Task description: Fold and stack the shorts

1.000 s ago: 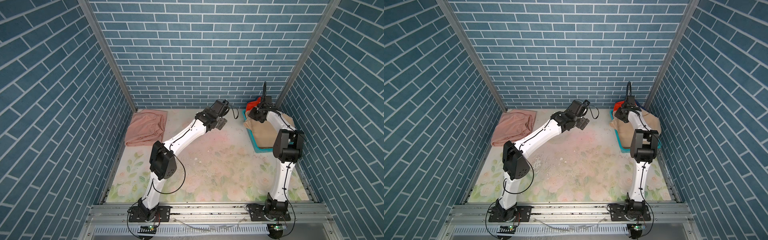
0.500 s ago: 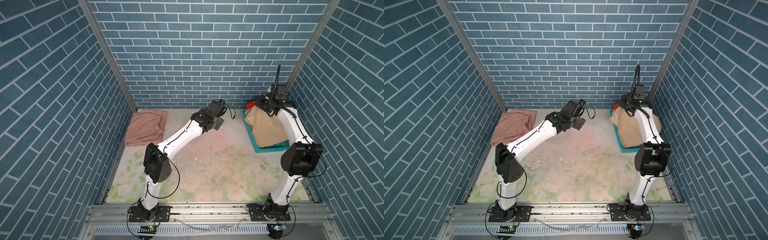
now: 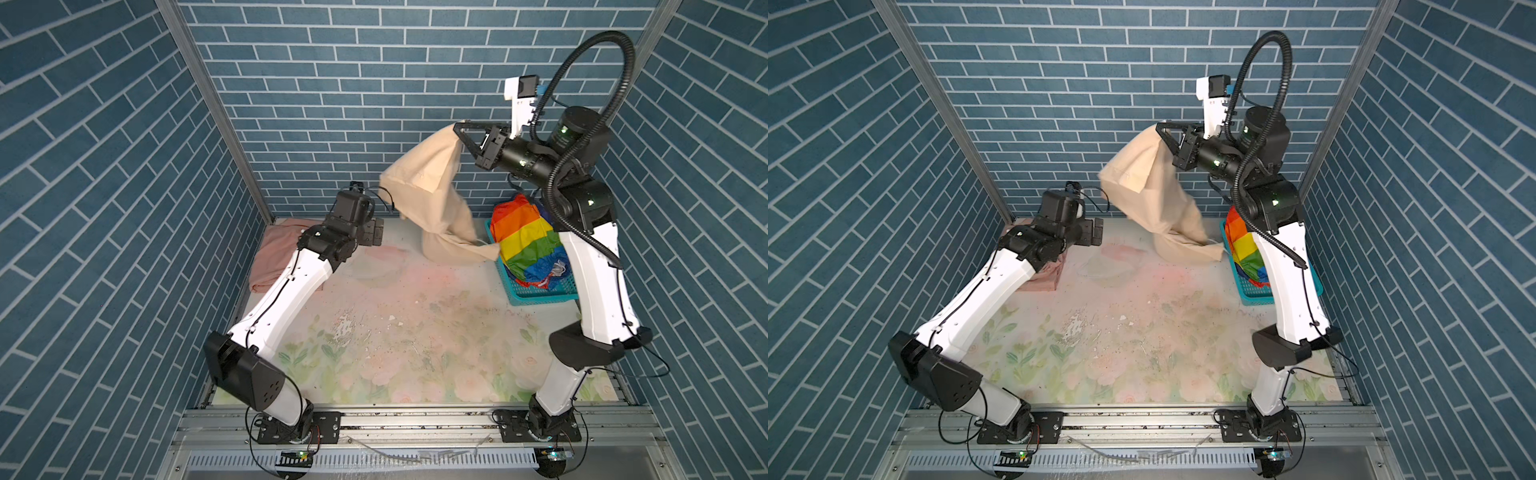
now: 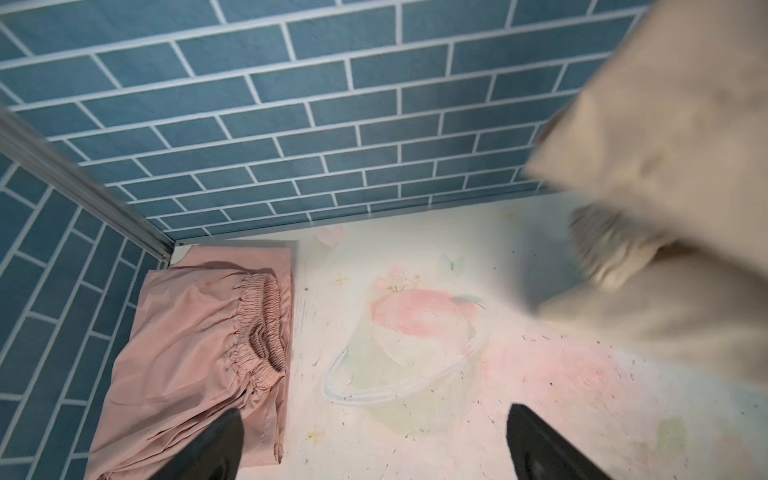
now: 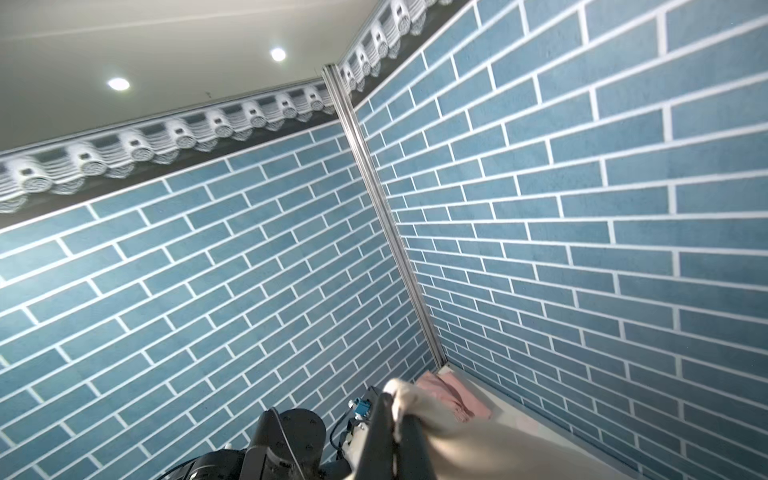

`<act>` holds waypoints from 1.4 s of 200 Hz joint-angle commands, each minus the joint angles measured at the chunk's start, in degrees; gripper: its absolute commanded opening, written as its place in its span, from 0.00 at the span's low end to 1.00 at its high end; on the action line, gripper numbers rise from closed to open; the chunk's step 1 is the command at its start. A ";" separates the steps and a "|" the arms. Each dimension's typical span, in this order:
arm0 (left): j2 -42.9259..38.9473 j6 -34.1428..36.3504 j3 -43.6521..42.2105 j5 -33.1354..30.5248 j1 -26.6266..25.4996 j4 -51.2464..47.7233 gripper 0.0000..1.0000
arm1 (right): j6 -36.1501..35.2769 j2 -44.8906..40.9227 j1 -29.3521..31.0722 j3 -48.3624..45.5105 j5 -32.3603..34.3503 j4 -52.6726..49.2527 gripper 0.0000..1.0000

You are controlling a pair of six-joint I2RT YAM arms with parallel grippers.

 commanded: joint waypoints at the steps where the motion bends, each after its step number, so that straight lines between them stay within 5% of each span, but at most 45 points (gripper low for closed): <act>1: -3.36 -2.48 -4.21 3.03 2.61 2.74 0.99 | 2.12 -0.69 -2.98 -14.54 -0.72 7.07 0.00; 66: -6.99 -2.83 -11.66 5.91 6.07 1.98 1.00 | 4.62 4.96 -11.17 -43.93 13.69 -3.09 0.00; 90: -6.68 -3.33 -14.38 8.13 6.91 1.14 1.00 | 1.93 3.58 -11.59 -50.18 16.38 -3.52 0.12; 146: -0.61 -7.55 -19.37 23.42 7.09 2.05 1.00 | -4.64 -2.56 -7.67 -58.09 21.16 -4.42 0.71; 178: 3.33 -9.28 -22.07 25.04 4.99 2.55 1.00 | -5.92 -5.25 -2.00 -64.13 22.41 -1.75 0.98; 235: 1.51 -14.25 -27.93 26.18 6.52 5.07 1.00 | -3.12 -0.78 11.51 -67.78 21.60 4.88 0.99; 280: -1.65 -16.82 -30.37 29.27 10.82 5.92 1.00 | -6.30 8.56 22.15 -59.90 32.48 1.82 0.99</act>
